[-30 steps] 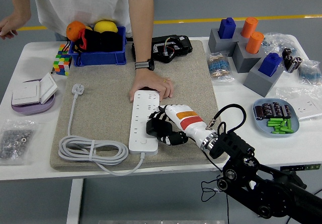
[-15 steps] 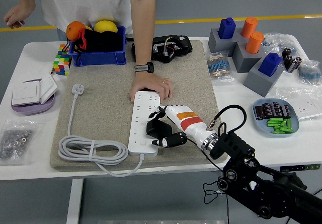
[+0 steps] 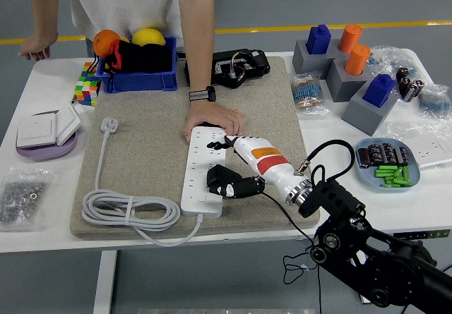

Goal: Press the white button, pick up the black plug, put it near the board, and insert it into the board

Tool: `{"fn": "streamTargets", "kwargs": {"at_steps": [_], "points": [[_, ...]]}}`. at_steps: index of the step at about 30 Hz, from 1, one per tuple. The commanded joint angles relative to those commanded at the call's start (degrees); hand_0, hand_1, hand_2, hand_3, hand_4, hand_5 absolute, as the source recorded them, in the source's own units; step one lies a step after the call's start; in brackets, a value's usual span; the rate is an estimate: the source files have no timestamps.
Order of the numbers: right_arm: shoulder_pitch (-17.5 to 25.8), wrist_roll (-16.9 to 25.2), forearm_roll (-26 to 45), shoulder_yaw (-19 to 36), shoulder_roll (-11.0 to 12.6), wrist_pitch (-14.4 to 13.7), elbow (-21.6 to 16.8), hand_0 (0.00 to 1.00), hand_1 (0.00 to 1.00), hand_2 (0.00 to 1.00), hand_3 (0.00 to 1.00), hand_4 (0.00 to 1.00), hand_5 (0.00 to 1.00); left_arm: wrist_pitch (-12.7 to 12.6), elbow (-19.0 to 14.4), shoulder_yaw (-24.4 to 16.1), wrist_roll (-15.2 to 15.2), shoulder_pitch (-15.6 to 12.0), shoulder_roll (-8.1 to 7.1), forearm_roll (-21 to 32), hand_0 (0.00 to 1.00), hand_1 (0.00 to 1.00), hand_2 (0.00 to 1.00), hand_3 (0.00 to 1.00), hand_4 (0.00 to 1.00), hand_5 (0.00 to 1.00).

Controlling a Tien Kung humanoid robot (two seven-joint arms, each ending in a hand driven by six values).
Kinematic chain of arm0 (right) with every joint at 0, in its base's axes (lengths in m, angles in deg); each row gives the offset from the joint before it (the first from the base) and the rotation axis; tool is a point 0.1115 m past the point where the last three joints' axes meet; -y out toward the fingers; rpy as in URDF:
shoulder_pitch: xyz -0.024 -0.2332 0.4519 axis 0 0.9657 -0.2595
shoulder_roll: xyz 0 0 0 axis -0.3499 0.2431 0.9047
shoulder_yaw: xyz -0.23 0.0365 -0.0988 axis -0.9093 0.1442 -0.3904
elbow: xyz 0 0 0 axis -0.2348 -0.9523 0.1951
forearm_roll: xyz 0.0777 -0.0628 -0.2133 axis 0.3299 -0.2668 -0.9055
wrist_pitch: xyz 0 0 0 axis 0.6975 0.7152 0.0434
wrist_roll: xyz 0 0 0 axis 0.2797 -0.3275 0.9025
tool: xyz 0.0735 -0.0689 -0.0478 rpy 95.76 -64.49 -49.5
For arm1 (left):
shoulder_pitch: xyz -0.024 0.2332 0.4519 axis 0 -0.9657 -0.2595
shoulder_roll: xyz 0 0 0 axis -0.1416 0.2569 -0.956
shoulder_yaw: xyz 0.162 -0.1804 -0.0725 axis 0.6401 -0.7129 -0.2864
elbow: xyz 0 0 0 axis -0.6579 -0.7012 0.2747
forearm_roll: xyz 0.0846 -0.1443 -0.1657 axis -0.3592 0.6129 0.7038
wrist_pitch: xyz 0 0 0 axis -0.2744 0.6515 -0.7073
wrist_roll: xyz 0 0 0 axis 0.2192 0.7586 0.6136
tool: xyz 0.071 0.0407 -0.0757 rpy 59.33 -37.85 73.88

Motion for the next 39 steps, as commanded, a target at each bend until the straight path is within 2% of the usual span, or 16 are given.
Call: {"fn": "streamTargets", "kwargs": {"at_steps": [5, 6, 11, 12, 17, 18, 32, 39], "points": [[2.59, 3.37, 4.28, 1.97, 2.80, 1.35, -3.18, 0.736, 0.782, 0.751, 0.777, 0.998, 0.402, -0.03, 0.00, -0.20, -0.03, 0.03, -0.01, 0.03, 0.626, 0.631, 0.638, 0.690, 0.566, 0.385], [2.94, 3.91, 4.98, 2.14, 3.22, 1.54, -3.53, 0.895, 0.843, 0.779, 0.763, 0.998, 0.601, -0.04, 0.00, -0.22, -0.04, 0.04, -0.01, 0.07, 0.626, 0.631, 0.638, 0.691, 0.566, 0.387], [4.37, 6.17, 9.06, 2.40, 4.76, 2.52, -3.69, 0.895, 0.843, 0.779, 0.763, 0.998, 0.601, -0.04, 0.00, -0.38, -0.03, 0.29, 0.02, -0.27, 0.626, 0.631, 0.638, 0.691, 0.566, 0.387], [4.61, 6.47, 9.78, 2.39, 4.90, 2.60, -3.46, 0.934, 0.846, 0.777, 0.733, 0.880, 0.611, -0.03, 0.00, -0.37, -0.03, 0.34, 0.02, -0.33, 0.626, 0.631, 0.638, 0.691, 0.566, 0.387], [5.47, 6.98, 12.18, 2.01, 5.33, 3.15, -1.81, 0.934, 0.846, 0.777, 0.733, 0.880, 0.611, -0.04, 0.00, -0.33, -0.06, 0.44, 0.06, -0.21, 0.626, 0.631, 0.638, 0.691, 0.566, 0.387], [5.58, 6.85, 12.18, 1.85, 5.35, 3.17, -1.52, 0.948, 0.843, 0.779, 0.709, 0.742, 0.660, -0.05, 0.00, -0.35, -0.06, 0.43, 0.08, -0.12, 0.626, 0.631, 0.638, 0.691, 0.566, 0.386], [6.68, 6.48, 12.35, 0.04, 5.35, 2.94, -1.90, 0.943, 0.822, 0.763, 0.711, 0.757, 0.646, -0.11, 0.00, -0.31, -0.13, 0.36, 0.20, 0.21, 0.624, 0.631, 0.638, 0.691, 0.564, 0.389], [6.13, 6.46, 12.68, -1.21, 4.55, 2.88, -0.88, 0.942, 0.820, 0.762, 0.708, 0.758, 0.646, -0.03, 0.00, -0.06, -0.08, 0.53, 0.11, -0.05, 0.624, 0.631, 0.638, 0.692, 0.564, 0.390]]}}
